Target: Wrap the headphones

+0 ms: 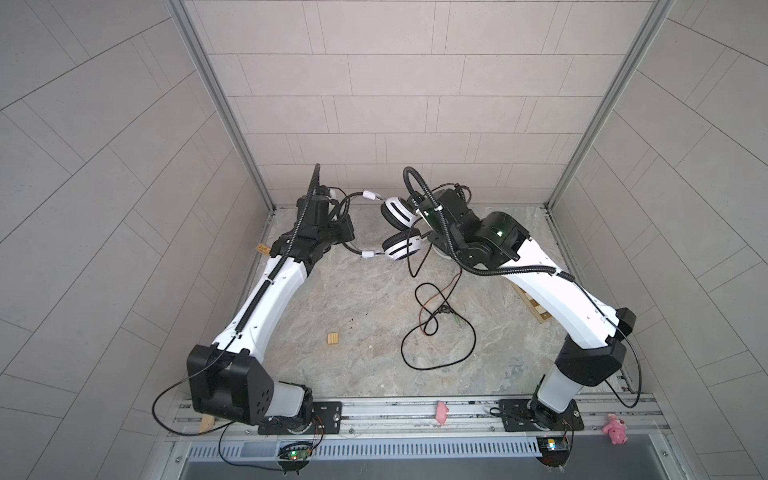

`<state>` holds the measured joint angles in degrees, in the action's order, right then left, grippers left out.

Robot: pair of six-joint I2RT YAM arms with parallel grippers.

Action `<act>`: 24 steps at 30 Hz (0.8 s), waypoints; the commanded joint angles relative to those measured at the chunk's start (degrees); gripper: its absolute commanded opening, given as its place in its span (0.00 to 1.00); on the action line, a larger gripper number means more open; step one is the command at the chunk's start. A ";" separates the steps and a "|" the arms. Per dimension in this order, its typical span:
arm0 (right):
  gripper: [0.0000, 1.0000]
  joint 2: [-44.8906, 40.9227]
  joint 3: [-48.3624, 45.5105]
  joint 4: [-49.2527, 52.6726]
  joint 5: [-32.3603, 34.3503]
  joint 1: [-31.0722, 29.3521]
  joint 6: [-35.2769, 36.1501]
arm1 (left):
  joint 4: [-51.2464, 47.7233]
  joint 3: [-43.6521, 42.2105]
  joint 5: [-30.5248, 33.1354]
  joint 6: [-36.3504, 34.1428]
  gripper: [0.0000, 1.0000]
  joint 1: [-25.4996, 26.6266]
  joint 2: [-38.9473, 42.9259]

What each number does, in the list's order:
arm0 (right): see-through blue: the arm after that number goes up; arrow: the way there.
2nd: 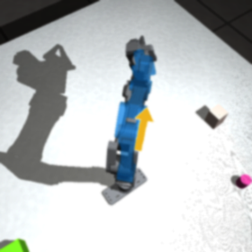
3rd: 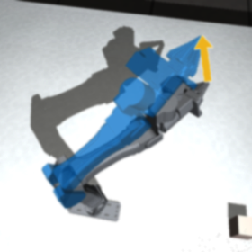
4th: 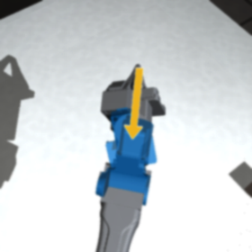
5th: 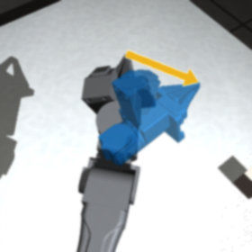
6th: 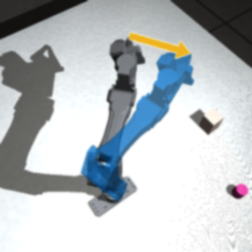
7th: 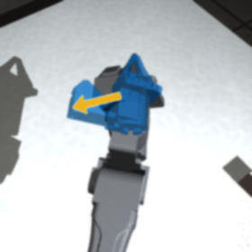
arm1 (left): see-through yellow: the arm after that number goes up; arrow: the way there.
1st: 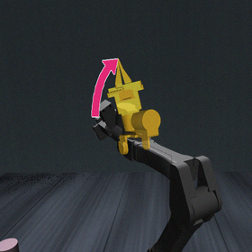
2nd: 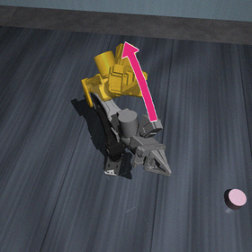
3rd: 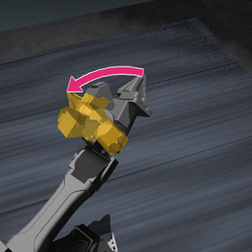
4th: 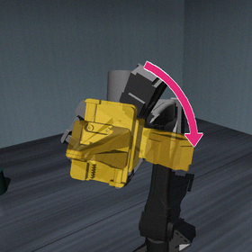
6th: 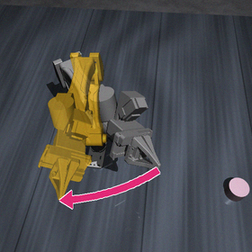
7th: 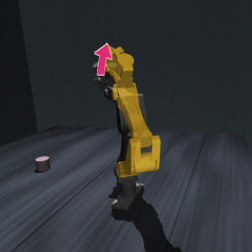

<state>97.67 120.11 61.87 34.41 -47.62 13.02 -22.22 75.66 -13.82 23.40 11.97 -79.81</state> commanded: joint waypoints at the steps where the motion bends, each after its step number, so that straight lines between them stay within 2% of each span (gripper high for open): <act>1: 0.00 0.71 2.32 -2.43 -2.17 -0.20 1.25 | 4.29 3.10 -5.62 -0.03 0.00 1.11 1.17; 9: 0.00 6.38 10.99 -1.58 -3.92 3.21 4.03 | 3.72 4.58 -10.39 -2.04 0.00 2.92 -0.90; 14: 0.00 7.77 13.29 -1.82 -9.97 4.97 4.37 | 3.72 5.33 -13.18 -3.04 0.00 4.10 -1.55; 18: 0.00 8.67 13.24 -3.19 -12.78 5.41 5.10 | 3.76 5.71 -14.82 -3.60 0.00 5.12 -1.97; 21: 0.00 8.77 12.42 -4.34 -17.21 8.17 3.19 | 3.76 6.04 -15.78 -3.71 0.00 5.38 -2.17; 24: 0.00 7.80 8.70 -6.83 -18.79 9.85 1.99 | 3.99 5.83 -15.81 -3.80 0.00 5.39 -1.77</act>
<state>105.84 131.39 57.56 19.11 -39.35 16.43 -22.15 78.67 -26.55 18.57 17.06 -82.59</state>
